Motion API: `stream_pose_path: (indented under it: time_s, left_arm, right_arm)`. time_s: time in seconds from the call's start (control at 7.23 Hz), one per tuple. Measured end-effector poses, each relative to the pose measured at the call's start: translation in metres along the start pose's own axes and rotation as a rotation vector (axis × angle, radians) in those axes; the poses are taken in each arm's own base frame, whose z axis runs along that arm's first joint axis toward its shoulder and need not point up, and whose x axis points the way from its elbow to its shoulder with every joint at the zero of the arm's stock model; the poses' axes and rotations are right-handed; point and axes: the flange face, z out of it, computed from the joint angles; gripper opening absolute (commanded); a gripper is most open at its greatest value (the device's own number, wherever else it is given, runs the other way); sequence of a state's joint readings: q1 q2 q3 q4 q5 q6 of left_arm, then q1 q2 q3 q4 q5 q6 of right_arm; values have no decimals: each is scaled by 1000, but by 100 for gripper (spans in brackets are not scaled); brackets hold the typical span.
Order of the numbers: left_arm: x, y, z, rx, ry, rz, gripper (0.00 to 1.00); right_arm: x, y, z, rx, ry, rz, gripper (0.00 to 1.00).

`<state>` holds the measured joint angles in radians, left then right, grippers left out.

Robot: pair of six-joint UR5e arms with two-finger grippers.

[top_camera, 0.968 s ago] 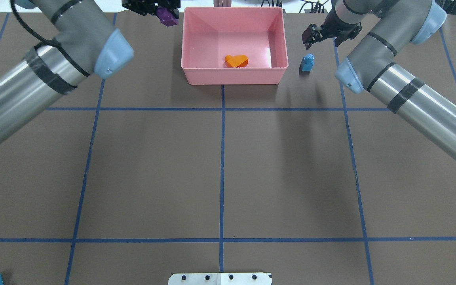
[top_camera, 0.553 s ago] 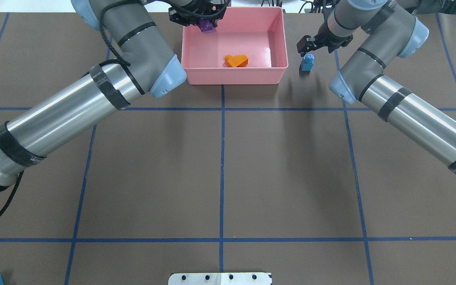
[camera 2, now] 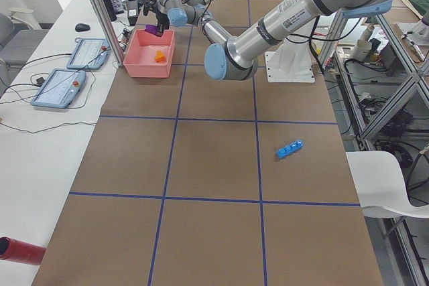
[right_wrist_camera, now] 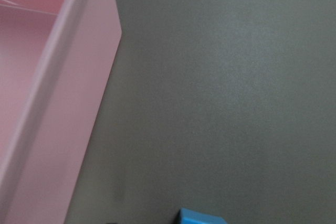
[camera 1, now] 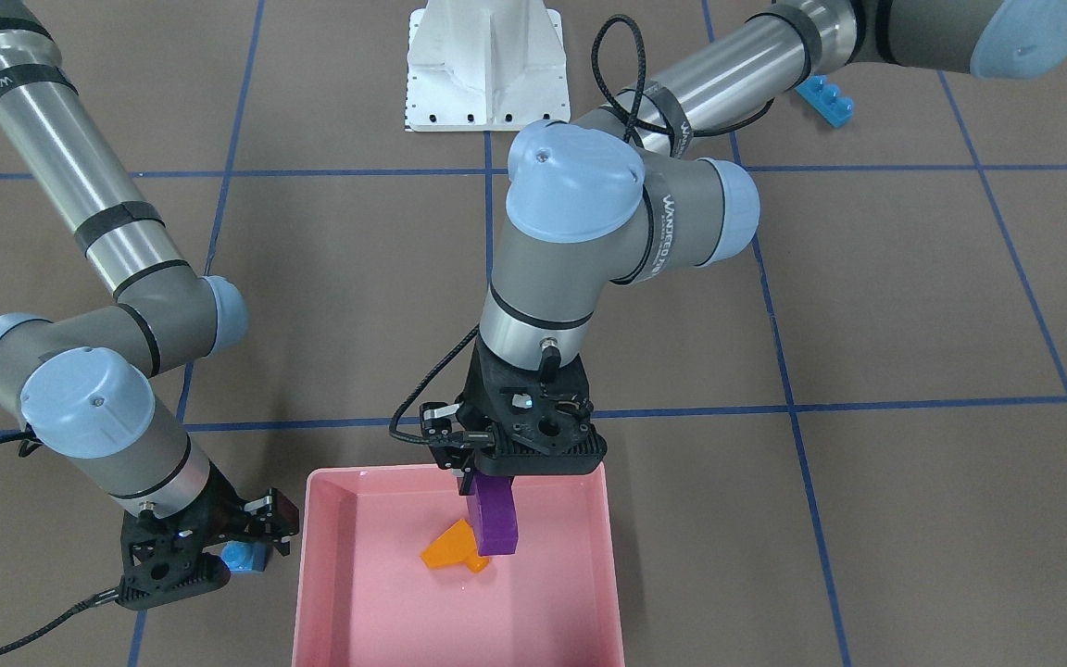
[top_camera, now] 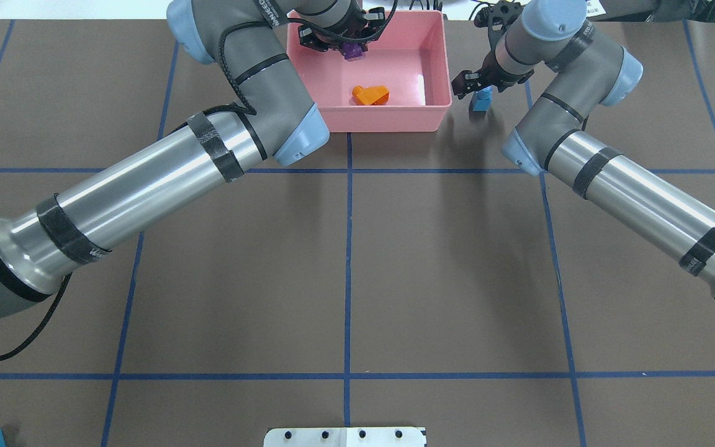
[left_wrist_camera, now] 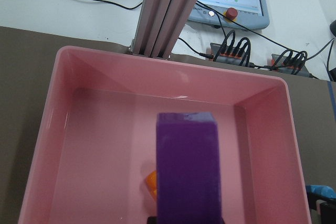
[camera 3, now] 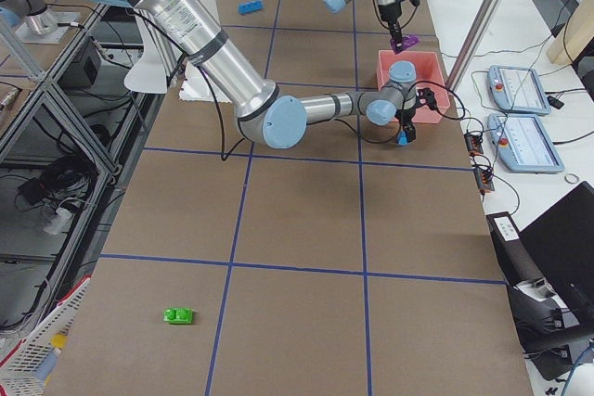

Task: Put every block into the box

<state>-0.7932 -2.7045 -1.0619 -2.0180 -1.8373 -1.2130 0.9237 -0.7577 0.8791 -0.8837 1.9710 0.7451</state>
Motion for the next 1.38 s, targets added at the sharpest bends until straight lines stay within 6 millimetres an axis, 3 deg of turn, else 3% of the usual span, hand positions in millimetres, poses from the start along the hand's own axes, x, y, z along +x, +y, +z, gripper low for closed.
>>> stream_pose_path:
  time_s: [0.14, 0.28, 0.55, 0.69, 0.83, 1.11, 1.24, 1.38]
  left_arm:
    - [1, -1, 11, 20, -9, 2, 0]
    - [3, -2, 23, 41, -18, 6, 0]
    - [5, 1, 34, 50, -23, 9, 5]
    - [5, 3, 37, 49, -26, 10, 74]
    - [5, 3, 38, 49, -28, 9, 100]
    - [6, 4, 38, 49, -24, 9, 100]
    - [7, 3, 35, 47, -18, 14, 100]
    - [6, 1, 31, 29, -14, 18, 100]
  right_arm:
    - [4, 1, 3, -5, 6, 4, 42]
    - [8, 2, 5, -8, 12, 8, 0]
    - [15, 1, 5, -10, 18, 17, 0]
    - [20, -4, 0, -6, 16, 22, 0]
    - [28, -12, -10, 2, 8, 29, 0]
    - [48, -37, -48, 4, -44, 58, 0]
    - [51, -55, -78, -5, -74, 80, 0]
    - [40, -80, -115, -17, -96, 105, 0]
